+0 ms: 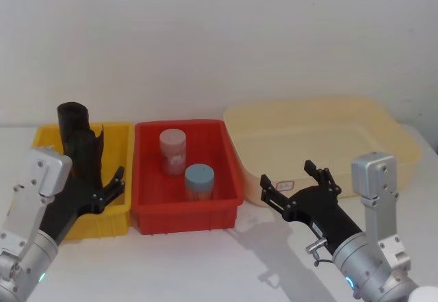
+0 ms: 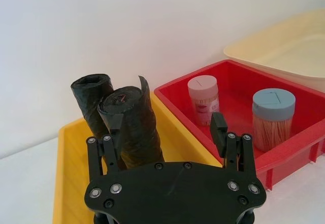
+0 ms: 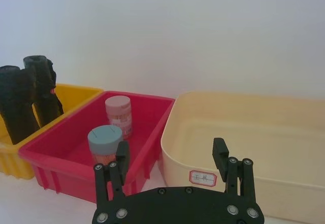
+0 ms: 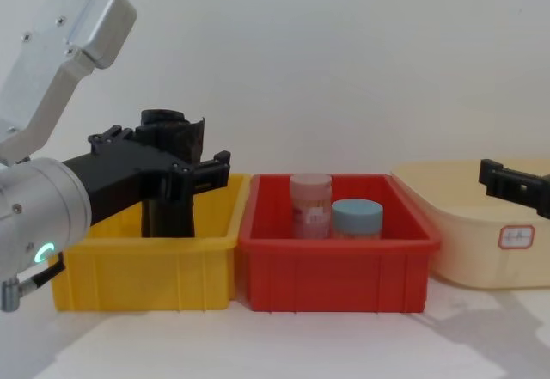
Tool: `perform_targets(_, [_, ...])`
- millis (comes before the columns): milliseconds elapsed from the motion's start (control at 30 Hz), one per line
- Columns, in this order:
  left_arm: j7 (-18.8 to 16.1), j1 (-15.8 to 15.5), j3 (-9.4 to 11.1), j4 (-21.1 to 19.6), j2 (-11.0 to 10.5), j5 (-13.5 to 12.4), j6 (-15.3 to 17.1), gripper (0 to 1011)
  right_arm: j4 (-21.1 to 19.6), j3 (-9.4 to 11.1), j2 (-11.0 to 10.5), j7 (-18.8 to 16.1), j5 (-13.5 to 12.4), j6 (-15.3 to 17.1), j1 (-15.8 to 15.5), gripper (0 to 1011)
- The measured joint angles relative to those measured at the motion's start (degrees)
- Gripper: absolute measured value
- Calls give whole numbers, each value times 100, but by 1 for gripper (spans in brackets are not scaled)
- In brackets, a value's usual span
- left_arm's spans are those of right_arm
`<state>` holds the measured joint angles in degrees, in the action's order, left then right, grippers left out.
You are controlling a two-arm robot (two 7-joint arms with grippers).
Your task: Pick up the garbage bag with the one hand and transfer it to the other hand.
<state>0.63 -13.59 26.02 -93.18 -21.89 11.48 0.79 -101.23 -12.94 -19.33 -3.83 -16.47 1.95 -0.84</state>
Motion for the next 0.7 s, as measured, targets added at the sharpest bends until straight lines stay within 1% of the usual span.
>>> perform_targets(700, [0,0,0,0,0,0,0,1001,0,0,0,0,0,0,0,1000])
